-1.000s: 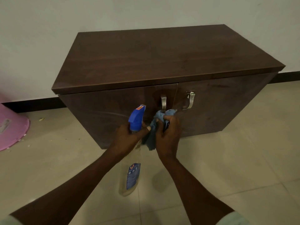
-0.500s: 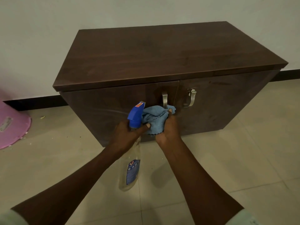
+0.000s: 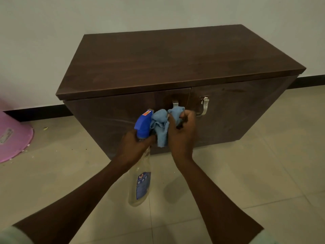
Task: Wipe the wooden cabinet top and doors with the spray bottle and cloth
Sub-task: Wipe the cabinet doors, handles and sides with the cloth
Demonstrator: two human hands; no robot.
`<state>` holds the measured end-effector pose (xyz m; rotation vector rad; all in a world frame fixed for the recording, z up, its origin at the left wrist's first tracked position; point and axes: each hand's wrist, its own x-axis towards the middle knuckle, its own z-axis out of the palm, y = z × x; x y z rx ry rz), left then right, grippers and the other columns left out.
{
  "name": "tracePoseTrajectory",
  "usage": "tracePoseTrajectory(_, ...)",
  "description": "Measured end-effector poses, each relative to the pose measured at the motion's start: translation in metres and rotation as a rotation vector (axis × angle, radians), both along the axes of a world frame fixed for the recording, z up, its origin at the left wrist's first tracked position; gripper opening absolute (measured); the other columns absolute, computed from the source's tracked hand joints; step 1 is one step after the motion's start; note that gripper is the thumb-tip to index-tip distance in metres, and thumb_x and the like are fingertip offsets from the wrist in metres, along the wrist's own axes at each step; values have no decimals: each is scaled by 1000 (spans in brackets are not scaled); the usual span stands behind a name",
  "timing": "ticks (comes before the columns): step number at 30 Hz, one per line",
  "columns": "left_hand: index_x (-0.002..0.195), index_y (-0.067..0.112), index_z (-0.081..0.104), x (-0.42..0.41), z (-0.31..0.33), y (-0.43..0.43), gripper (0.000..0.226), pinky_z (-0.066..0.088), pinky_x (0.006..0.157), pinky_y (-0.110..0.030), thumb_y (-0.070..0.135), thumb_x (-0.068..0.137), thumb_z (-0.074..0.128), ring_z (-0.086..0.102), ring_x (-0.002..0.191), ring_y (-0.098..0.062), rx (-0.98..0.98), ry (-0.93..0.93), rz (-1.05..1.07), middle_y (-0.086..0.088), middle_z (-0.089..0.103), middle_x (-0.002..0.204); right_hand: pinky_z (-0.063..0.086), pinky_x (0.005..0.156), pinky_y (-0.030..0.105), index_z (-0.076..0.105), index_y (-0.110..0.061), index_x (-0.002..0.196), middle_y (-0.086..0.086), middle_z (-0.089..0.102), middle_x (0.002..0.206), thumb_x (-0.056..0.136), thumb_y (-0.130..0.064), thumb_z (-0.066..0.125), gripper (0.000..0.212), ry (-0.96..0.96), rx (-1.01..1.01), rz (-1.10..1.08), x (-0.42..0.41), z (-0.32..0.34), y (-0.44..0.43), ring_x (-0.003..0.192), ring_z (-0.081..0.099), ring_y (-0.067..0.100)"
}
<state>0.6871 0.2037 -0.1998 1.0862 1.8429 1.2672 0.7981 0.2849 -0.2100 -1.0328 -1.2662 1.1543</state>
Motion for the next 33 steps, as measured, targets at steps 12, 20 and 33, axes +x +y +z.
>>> tracePoseTrajectory(12,83,28,55,3,1,-3,12,50,59,-20,21,86,65,58,61,-11,13,51,-74,-3,60,71,44,61,3,53,-9,91,-7,58,83,82,-17,74,25,-234,263,-67,8,-13,13,76,59,-9)
tracePoseTrajectory(20,82,28,55,7,1,-2,14,52,68,-39,22,84,67,57,67,-21,24,40,-66,-5,60,72,47,61,5,49,-8,100,-1,58,90,81,-20,74,34,-294,329,-158,-2,-10,22,75,60,4)
tracePoseTrajectory(33,85,28,56,11,13,-8,11,50,64,-26,23,85,65,60,67,-13,24,47,-89,-2,63,77,51,61,13,45,-9,99,4,60,96,78,-12,77,38,62,-35,-164,-13,-18,10,80,63,5)
